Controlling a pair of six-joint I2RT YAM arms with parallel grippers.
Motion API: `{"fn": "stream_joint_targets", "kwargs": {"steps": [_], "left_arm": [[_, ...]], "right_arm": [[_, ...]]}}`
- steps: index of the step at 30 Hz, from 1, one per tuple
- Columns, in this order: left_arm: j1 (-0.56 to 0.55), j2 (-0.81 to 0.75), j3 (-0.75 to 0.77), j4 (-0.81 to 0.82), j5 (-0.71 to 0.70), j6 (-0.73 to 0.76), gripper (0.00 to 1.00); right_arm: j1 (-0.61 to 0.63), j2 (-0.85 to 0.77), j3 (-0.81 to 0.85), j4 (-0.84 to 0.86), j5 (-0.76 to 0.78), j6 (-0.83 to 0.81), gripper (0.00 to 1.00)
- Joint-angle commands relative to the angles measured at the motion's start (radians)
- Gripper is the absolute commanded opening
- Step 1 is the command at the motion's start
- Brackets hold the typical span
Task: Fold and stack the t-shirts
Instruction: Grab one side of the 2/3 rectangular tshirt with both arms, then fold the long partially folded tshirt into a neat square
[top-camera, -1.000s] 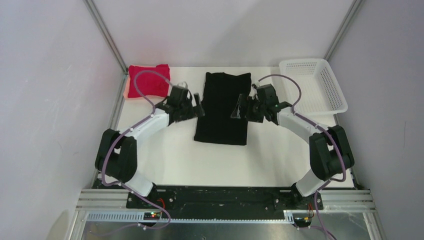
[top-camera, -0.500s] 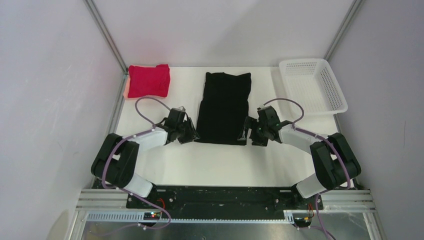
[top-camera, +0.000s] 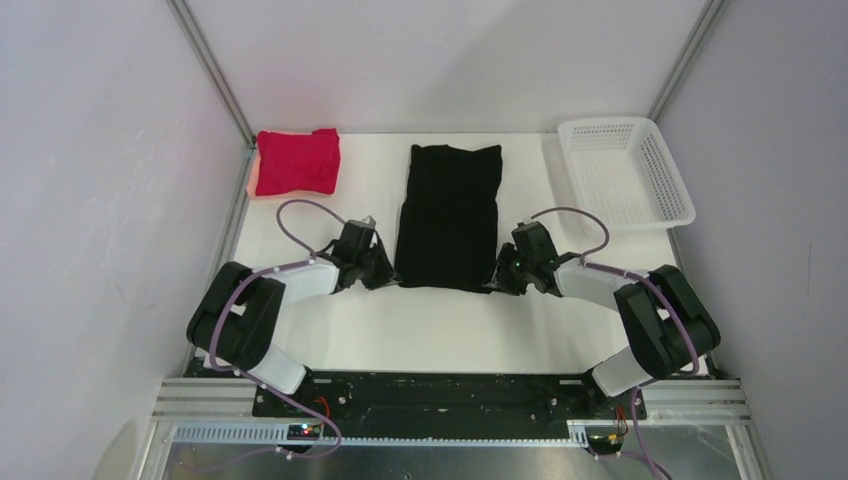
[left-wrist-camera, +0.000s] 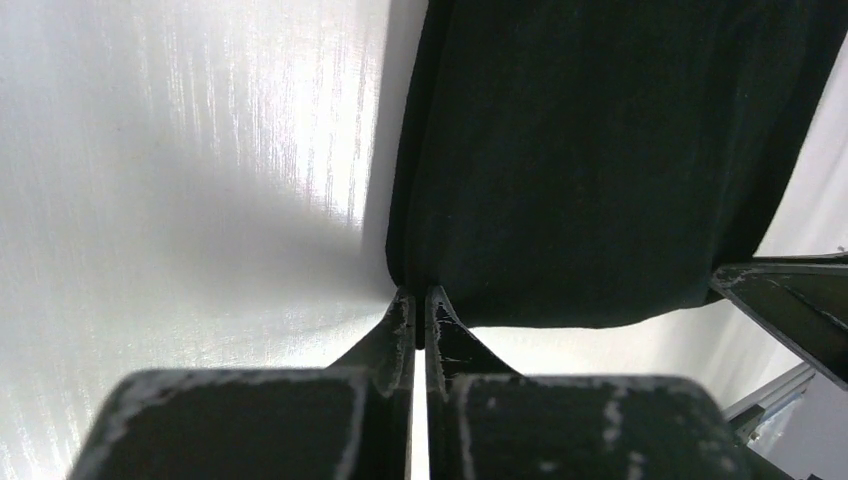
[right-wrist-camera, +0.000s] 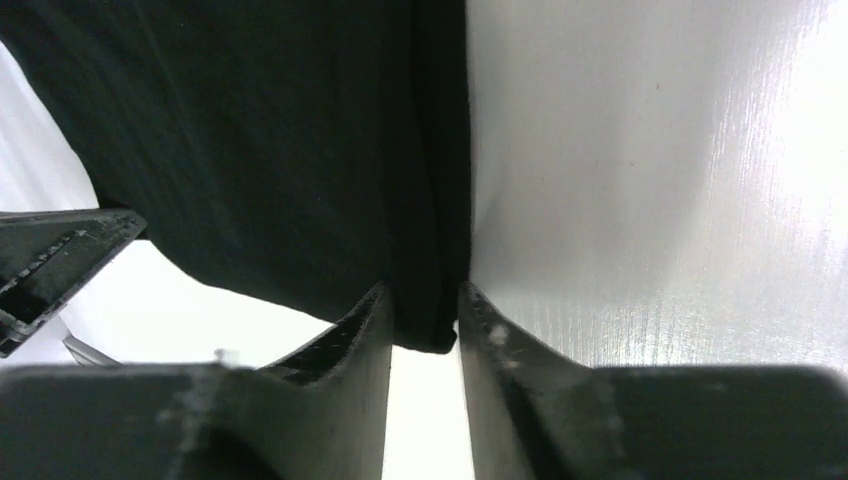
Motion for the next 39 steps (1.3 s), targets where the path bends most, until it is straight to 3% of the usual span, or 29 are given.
{"fn": "stream_joint_targets", "kwargs": {"steps": [1,3,8,13,17,21,23,27,31,36,39], "left_arm": [[-0.016,0.009,-0.022,-0.012,-0.046,0.001,0.00],[-0.020,-0.017,-0.038,-0.007,-0.058,0.007,0.00],[-0.066,-0.107,-0.113,-0.006,-0.090,0.012,0.00],[-0.119,-0.260,-0.269,-0.054,-0.150,-0.049,0.00],[-0.238,-0.434,-0.367,-0.103,-0.175,-0.136,0.00],[-0.442,-0.670,-0.424,-0.207,-0.286,-0.283,0.00],[-0.487,-0.795,-0.439,-0.251,-0.328,-0.302,0.00],[-0.521,-0.993,-0.365,-0.257,-0.348,-0.194,0.00],[-0.526,-1.056,-0.250,-0.258,-0.329,-0.090,0.00],[-0.525,-1.008,-0.114,-0.257,-0.434,-0.003,0.00],[-0.522,-0.880,-0.005,-0.256,-0.553,0.045,0.00]], "right_arm": [[0.010,0.026,-0.028,0.061,0.024,0.039,0.17],[0.012,0.019,-0.030,0.057,0.021,0.027,0.01],[0.044,-0.059,-0.055,0.009,-0.008,-0.031,0.00],[0.133,-0.211,-0.183,-0.085,-0.027,-0.055,0.00],[0.253,-0.368,-0.268,-0.180,-0.040,-0.028,0.00],[0.375,-0.558,-0.291,-0.287,-0.015,0.015,0.00],[0.404,-0.651,-0.280,-0.341,-0.005,0.019,0.00],[0.408,-0.794,-0.195,-0.433,-0.004,-0.039,0.00],[0.399,-0.848,-0.111,-0.511,-0.051,-0.087,0.00],[0.320,-0.840,0.049,-0.612,0.017,-0.159,0.00],[0.226,-0.807,0.153,-0.653,0.080,-0.212,0.00]]}}
